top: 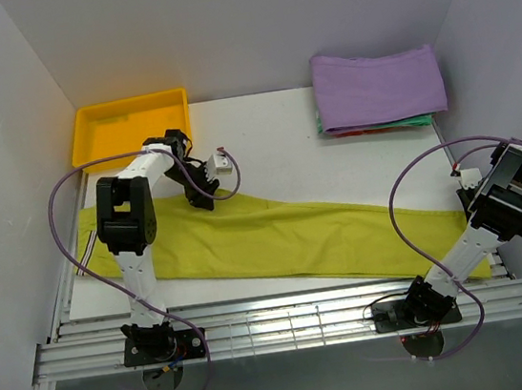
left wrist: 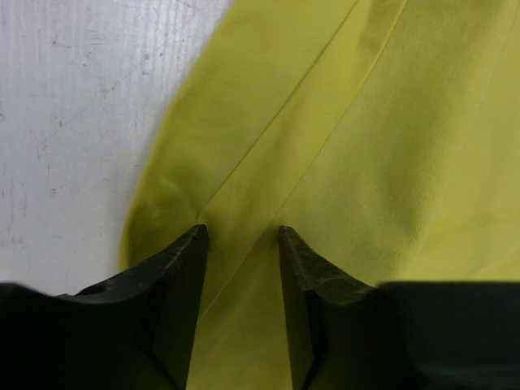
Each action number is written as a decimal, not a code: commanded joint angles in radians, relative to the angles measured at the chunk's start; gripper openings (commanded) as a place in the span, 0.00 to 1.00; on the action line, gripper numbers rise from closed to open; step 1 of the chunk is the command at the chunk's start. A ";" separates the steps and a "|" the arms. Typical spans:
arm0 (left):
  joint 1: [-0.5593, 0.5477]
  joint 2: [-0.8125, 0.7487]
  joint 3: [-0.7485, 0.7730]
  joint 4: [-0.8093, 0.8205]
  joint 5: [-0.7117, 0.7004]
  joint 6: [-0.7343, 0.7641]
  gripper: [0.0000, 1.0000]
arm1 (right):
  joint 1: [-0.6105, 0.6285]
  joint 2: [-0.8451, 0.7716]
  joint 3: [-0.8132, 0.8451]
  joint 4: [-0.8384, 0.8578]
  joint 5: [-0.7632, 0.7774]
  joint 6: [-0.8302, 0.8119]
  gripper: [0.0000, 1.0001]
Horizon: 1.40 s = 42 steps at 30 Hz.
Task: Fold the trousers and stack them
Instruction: Fold the trousers
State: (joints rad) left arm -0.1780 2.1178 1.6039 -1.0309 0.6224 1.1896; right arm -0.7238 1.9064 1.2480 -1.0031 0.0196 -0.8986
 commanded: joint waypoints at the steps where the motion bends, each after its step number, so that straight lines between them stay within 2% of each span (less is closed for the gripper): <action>1: -0.014 -0.007 0.018 -0.028 -0.021 0.064 0.48 | -0.005 0.028 0.021 0.064 -0.033 -0.028 0.08; 2: -0.014 -0.005 0.014 -0.023 -0.033 0.061 0.41 | -0.005 0.028 0.021 0.069 -0.030 -0.029 0.08; 3: -0.014 -0.005 0.017 -0.017 -0.035 0.054 0.27 | -0.005 0.026 0.022 0.070 -0.027 -0.029 0.08; 5: -0.014 -0.012 0.019 0.008 -0.033 0.021 0.14 | -0.005 0.031 0.027 0.073 -0.026 -0.031 0.08; 6: -0.009 -0.019 0.018 0.023 -0.029 0.004 0.03 | -0.003 0.031 0.028 0.072 -0.024 -0.033 0.08; 7: -0.005 -0.028 0.013 0.038 -0.024 -0.016 0.00 | -0.005 0.033 0.033 0.075 -0.023 -0.036 0.08; 14: 0.057 -0.099 -0.028 0.232 -0.004 -0.225 0.00 | -0.005 0.019 0.018 0.124 0.022 -0.062 0.08; 21: 0.084 -0.136 -0.136 0.503 -0.090 -0.373 0.01 | 0.001 0.020 0.028 0.146 0.023 -0.057 0.08; 23: 0.084 -0.130 -0.134 0.512 -0.116 -0.412 0.27 | 0.009 0.025 0.040 0.146 0.019 -0.048 0.08; 24: 0.083 -0.128 -0.131 0.526 -0.128 -0.426 0.44 | 0.021 0.028 0.047 0.147 0.011 -0.040 0.08; 28: 0.092 -0.186 -0.173 0.594 -0.197 -0.508 0.54 | 0.076 0.033 0.073 0.179 0.011 -0.017 0.08; 30: 0.106 -0.263 -0.193 0.626 -0.190 -0.576 0.66 | 0.125 0.040 0.085 0.215 0.020 -0.003 0.08; 31: 0.118 -0.294 -0.228 0.643 -0.196 -0.603 0.96 | 0.142 0.054 0.097 0.225 0.022 0.004 0.08; 34: 0.146 -0.421 -0.298 0.696 -0.274 -0.726 0.98 | 0.208 0.103 0.186 0.233 0.025 0.036 0.08; 38: 0.242 -0.486 -0.280 0.551 -0.169 -0.844 0.98 | 0.276 0.164 0.327 0.256 0.060 0.064 0.10; 39: 0.279 -0.483 -0.274 0.479 -0.144 -0.876 0.98 | 0.296 0.183 0.382 0.248 0.077 0.075 0.19; 40: 0.297 -0.483 -0.266 0.442 -0.078 -0.875 0.98 | 0.299 0.187 0.415 0.230 0.072 0.084 0.46; 42: 0.343 -0.511 -0.286 0.407 -0.050 -0.889 0.98 | 0.291 0.175 0.483 0.192 0.036 0.108 0.67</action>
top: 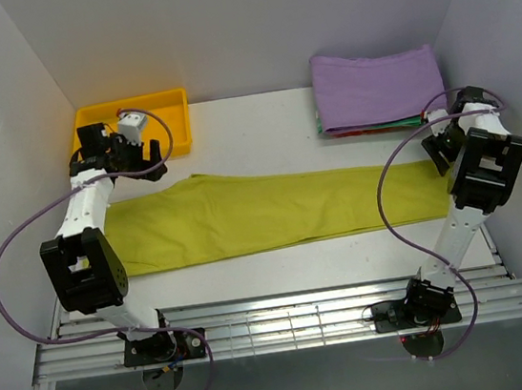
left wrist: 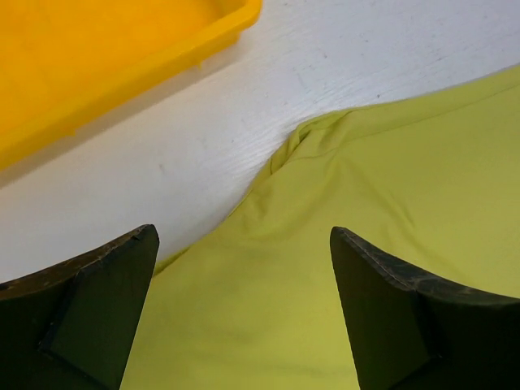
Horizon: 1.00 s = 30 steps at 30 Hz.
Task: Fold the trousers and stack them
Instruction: Fold the trousers
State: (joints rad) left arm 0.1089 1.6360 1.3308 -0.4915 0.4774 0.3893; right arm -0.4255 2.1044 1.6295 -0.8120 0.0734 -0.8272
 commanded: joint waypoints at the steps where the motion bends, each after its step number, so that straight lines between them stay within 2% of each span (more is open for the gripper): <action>1: 0.069 -0.048 -0.030 -0.125 0.092 -0.096 0.98 | -0.013 -0.033 0.108 -0.031 -0.032 0.040 0.78; 7: 0.097 -0.185 -0.163 -0.064 0.096 -0.098 0.98 | -0.113 -0.115 0.023 -0.122 -0.179 0.060 0.84; 12: 0.095 -0.205 -0.183 -0.058 0.142 -0.124 0.98 | -0.214 -0.026 0.024 -0.200 -0.292 0.097 0.81; 16: 0.095 -0.206 -0.170 -0.058 0.167 -0.136 0.98 | -0.249 0.014 0.020 -0.208 -0.356 0.105 0.78; 22: 0.095 -0.200 -0.150 -0.056 0.184 -0.153 0.98 | -0.259 0.068 -0.013 -0.193 -0.371 0.125 0.69; 30: 0.095 -0.205 -0.143 -0.053 0.184 -0.161 0.98 | -0.260 0.111 -0.030 -0.162 -0.302 0.143 0.68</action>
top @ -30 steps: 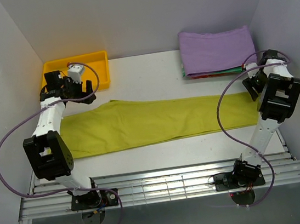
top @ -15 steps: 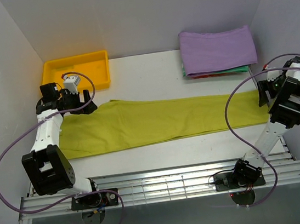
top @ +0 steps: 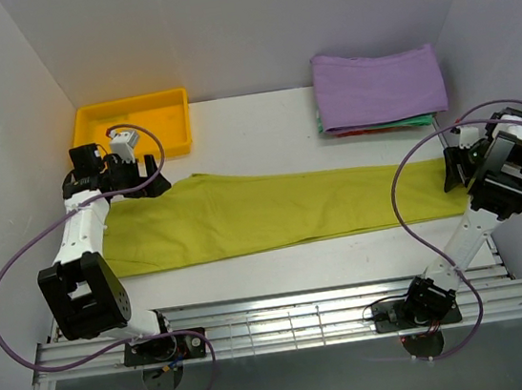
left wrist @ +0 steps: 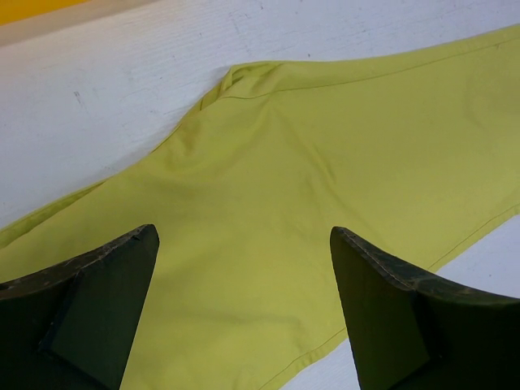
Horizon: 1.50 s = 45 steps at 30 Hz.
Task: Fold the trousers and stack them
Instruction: Fold the trousers
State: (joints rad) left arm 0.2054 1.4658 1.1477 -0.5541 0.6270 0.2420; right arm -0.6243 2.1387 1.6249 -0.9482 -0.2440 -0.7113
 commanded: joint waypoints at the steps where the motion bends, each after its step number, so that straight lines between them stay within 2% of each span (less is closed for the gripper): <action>1: -0.001 -0.038 0.040 0.008 0.039 -0.017 0.98 | -0.061 0.079 -0.026 -0.024 0.021 0.029 0.68; 5: 0.000 -0.050 0.043 0.011 0.048 -0.017 0.98 | -0.061 0.093 -0.031 -0.024 0.046 0.033 0.72; 6: -0.001 -0.050 0.040 0.013 0.048 -0.015 0.98 | -0.061 0.093 -0.031 -0.027 0.042 0.032 0.66; 8: -0.001 -0.050 0.041 0.013 0.048 -0.013 0.98 | -0.061 0.083 -0.037 -0.026 0.037 0.026 0.51; 9: -0.001 -0.048 0.041 0.013 0.048 -0.012 0.98 | -0.061 0.081 -0.036 -0.029 0.032 0.024 0.39; 10: 0.000 -0.048 0.043 0.014 0.048 -0.012 0.98 | -0.061 0.078 -0.033 -0.032 0.031 0.021 0.14; 11: 0.000 -0.045 0.043 0.016 0.048 -0.012 0.98 | -0.061 0.067 -0.022 -0.038 0.029 0.019 0.08; 22: 0.012 -0.093 -0.005 0.034 -0.004 -0.029 0.98 | -0.061 -0.123 0.073 -0.156 0.026 -0.068 0.08; 24: 0.023 -0.116 -0.040 0.055 -0.041 -0.052 0.98 | -0.060 -0.152 0.099 -0.179 0.015 -0.077 0.08; 27: 0.038 -0.096 -0.016 -0.012 -0.131 -0.043 0.98 | -0.054 -0.181 0.124 -0.213 0.015 -0.091 0.08; 29: 0.092 -0.052 0.003 -0.093 -0.154 -0.011 0.98 | -0.046 -0.204 0.142 -0.218 0.032 -0.096 0.08; 33: 0.224 -0.033 -0.017 -0.148 -0.099 0.028 0.98 | -0.019 -0.249 0.170 -0.228 0.031 -0.100 0.08; 39: 0.282 -0.048 -0.062 -0.159 -0.078 0.059 0.98 | 0.138 -0.303 0.227 -0.316 -0.104 -0.054 0.08; 42: 0.301 -0.047 -0.060 -0.182 -0.047 0.060 0.98 | 0.314 -0.312 0.263 -0.353 -0.152 0.005 0.08; 45: 0.318 -0.026 -0.057 -0.208 -0.023 0.068 0.98 | 0.406 -0.310 0.265 -0.362 -0.219 0.099 0.08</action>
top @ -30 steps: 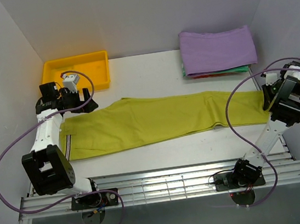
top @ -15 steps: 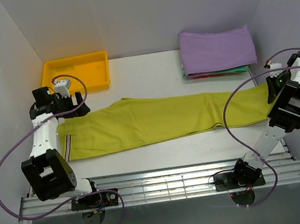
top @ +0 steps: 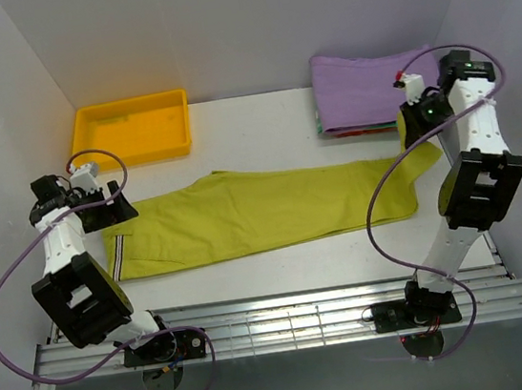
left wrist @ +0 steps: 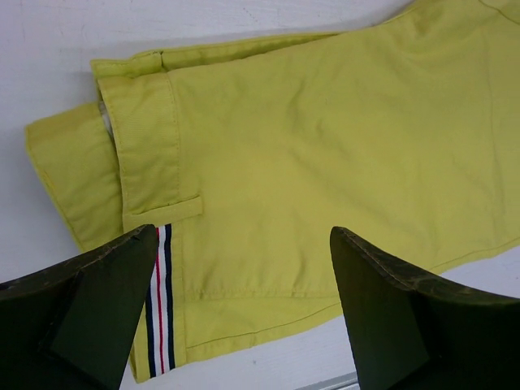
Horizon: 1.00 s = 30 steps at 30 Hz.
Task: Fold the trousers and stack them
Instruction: Fold the trousers
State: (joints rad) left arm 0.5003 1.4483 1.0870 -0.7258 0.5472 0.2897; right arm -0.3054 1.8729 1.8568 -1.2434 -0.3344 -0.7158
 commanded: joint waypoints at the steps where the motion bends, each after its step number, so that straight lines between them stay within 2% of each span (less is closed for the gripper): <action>1: 0.043 -0.003 0.001 -0.044 0.063 0.020 0.98 | 0.144 -0.043 0.027 -0.065 -0.158 0.120 0.08; 6: 0.083 0.037 -0.015 -0.052 0.088 0.006 0.98 | 0.303 -0.029 -0.071 0.002 -0.399 0.260 0.08; 9: 0.083 0.040 -0.024 -0.038 0.071 0.026 0.98 | 0.409 -0.041 -0.187 0.148 -0.477 0.383 0.08; 14: 0.083 0.072 -0.047 -0.031 0.013 0.054 0.98 | 0.521 -0.084 -0.340 0.494 -0.445 0.649 0.08; 25: 0.083 0.095 -0.163 0.052 -0.042 0.078 0.98 | 0.729 -0.035 -0.446 0.846 -0.402 0.959 0.08; 30: 0.083 0.103 -0.185 0.068 -0.041 0.080 0.98 | 0.802 0.018 -0.444 0.936 -0.393 1.050 0.08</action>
State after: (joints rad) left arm 0.5842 1.5497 0.9157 -0.6895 0.5156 0.3550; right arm 0.4572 1.8656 1.4097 -0.4419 -0.7136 0.2272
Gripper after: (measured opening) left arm 0.975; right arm 0.114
